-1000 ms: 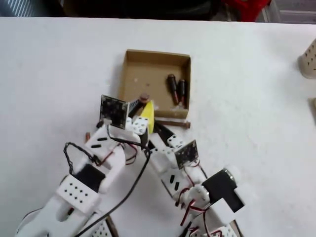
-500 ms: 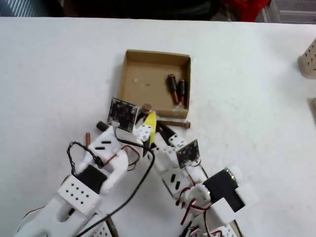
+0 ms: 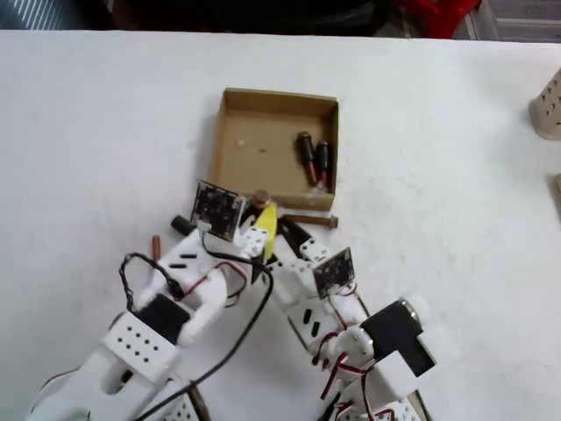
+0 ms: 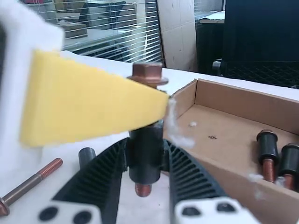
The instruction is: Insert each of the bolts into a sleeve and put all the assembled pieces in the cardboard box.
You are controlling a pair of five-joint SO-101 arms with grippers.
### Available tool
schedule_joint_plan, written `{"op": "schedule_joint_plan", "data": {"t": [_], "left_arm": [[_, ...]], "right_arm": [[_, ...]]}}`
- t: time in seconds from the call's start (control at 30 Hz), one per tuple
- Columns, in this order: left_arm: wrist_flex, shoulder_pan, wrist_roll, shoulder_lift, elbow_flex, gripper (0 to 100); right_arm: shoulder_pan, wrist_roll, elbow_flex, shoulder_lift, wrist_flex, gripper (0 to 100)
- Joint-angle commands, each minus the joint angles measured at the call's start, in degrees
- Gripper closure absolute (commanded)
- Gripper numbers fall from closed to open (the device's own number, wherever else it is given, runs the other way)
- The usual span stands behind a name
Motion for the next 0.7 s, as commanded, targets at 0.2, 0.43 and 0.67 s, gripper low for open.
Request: {"op": "schedule_joint_plan", "data": {"t": [0.2, 0.43, 0.67], "left_arm": [[0.3, -3.6, 0.9, -1.4, 0.3, 76], [-0.2, -3.1, 1.0, -1.5, 0.9, 70], [0.0, -3.1, 1.0, -1.5, -2.5, 70]], "right_arm": [[1.6, 0.0, 0.4, -0.4, -0.6, 97.8], [1.6, 0.0, 0.4, -0.2, -0.6, 97.9], [1.6, 0.0, 0.4, -0.2, -0.6, 98.0]]}}
